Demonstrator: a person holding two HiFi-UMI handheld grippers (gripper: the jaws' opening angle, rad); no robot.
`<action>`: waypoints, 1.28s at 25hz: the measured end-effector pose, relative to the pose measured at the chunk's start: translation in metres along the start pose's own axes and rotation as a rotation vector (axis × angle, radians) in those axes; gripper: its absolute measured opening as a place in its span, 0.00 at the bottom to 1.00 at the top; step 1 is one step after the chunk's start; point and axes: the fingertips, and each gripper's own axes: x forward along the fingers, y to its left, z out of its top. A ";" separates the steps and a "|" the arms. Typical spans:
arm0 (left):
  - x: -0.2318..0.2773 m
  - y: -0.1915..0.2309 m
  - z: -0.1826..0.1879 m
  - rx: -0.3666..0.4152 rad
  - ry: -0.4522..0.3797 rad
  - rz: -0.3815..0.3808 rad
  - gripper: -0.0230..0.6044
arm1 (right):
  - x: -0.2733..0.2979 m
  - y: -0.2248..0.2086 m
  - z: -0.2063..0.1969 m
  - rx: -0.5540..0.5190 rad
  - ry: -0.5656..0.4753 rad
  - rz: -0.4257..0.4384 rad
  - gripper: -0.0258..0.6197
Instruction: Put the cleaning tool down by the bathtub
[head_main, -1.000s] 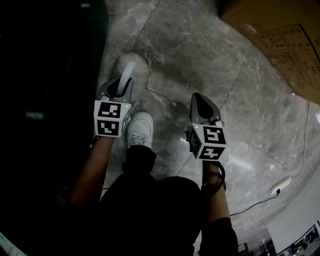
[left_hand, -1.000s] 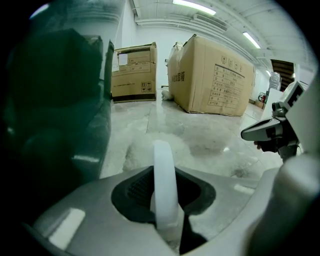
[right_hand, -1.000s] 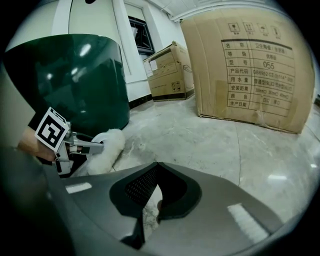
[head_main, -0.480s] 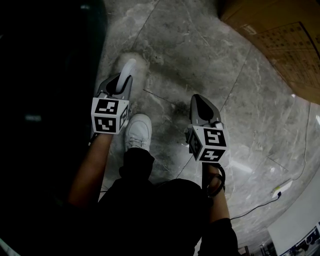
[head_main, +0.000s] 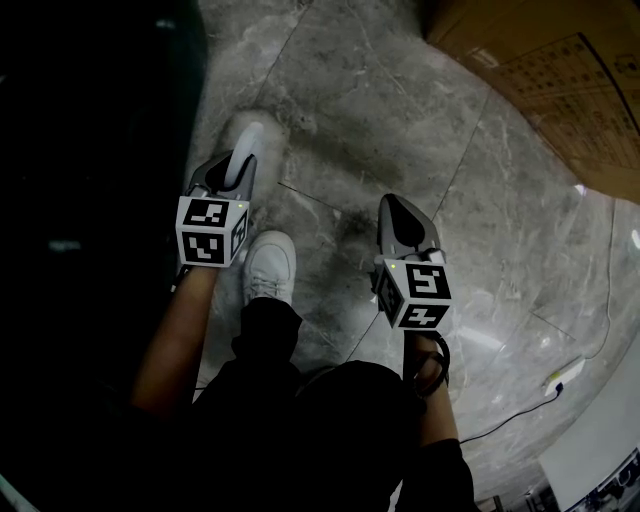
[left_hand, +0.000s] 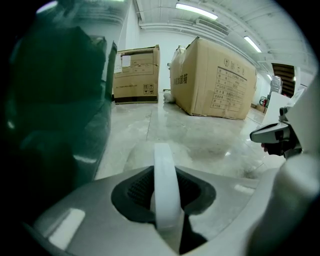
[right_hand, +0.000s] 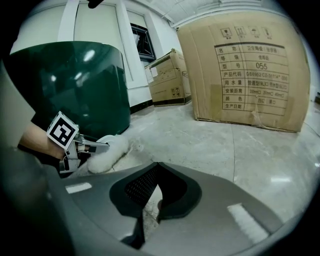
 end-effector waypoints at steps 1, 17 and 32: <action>0.000 0.000 0.000 -0.001 0.002 -0.002 0.18 | -0.002 -0.001 0.000 0.000 -0.003 0.001 0.06; -0.011 -0.008 0.013 0.093 -0.026 -0.013 0.32 | -0.027 -0.011 0.005 -0.017 -0.037 -0.019 0.06; -0.036 0.001 0.054 0.099 -0.113 0.006 0.29 | -0.031 -0.005 0.039 -0.039 -0.082 -0.028 0.06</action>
